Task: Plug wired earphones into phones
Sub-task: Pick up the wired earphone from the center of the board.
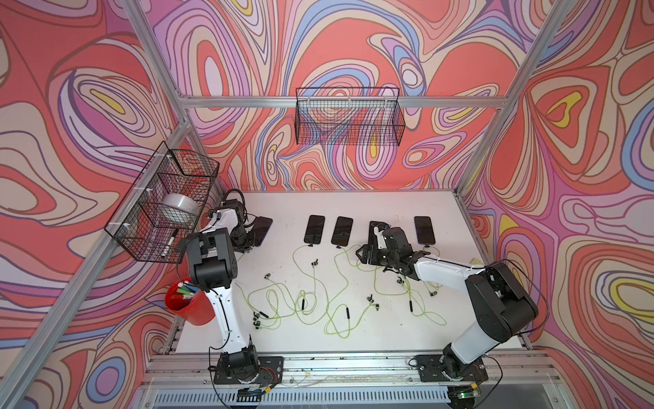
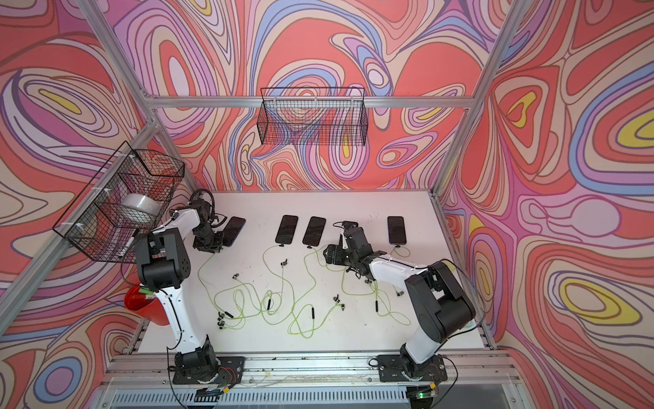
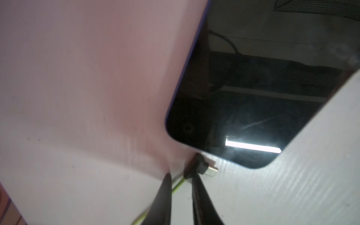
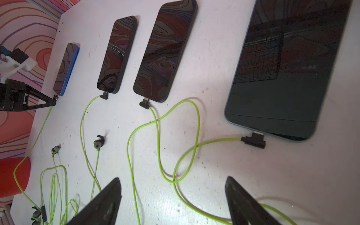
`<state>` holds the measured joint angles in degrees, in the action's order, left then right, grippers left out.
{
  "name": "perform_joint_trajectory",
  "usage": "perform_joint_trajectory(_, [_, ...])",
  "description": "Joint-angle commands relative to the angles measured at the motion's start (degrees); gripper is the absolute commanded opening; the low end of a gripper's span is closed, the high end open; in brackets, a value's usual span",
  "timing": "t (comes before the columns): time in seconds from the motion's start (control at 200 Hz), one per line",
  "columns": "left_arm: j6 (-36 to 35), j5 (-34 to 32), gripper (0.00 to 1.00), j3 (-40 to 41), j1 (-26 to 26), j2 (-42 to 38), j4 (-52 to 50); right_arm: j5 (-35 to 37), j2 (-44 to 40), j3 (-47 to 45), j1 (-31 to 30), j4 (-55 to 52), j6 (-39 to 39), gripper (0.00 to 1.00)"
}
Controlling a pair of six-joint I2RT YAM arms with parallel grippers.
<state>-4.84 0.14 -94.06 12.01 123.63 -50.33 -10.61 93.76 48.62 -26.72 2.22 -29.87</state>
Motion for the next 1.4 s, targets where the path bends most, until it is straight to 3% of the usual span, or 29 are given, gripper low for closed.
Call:
perform_joint_trajectory(0.0, [0.2,-1.4,0.15,2.0,-1.0,2.4,-3.8,-0.3,-1.7,-1.1,0.6,1.3,0.2,0.84])
perform_joint_trajectory(0.381, [5.3,1.6,0.00,6.4,-6.1,-0.2,-4.0,-0.6,-3.3,-2.3,2.0,1.4,0.9,0.84])
perform_joint_trajectory(0.746, [9.9,9.8,0.00,11.2,-11.4,-9.3,-0.9,-1.3,-2.5,-1.4,2.2,1.3,0.2,0.84])
perform_joint_trajectory(0.876, [11.9,15.8,0.00,12.4,-12.4,-14.3,0.8,-3.0,-0.8,0.6,2.1,1.3,-0.2,0.84])
perform_joint_trajectory(1.077, [11.5,24.6,0.00,12.8,-14.9,-19.5,3.4,-11.2,1.8,2.9,2.1,6.0,-3.3,0.78])
perform_joint_trajectory(1.182, [12.4,35.9,0.00,14.5,-16.4,-21.1,8.0,-15.7,3.0,3.6,2.2,10.0,-6.1,0.75])
perform_joint_trajectory(1.392, [13.0,50.9,0.00,16.1,-19.9,-22.2,17.4,-21.0,2.7,4.5,2.2,13.8,-8.5,0.62])
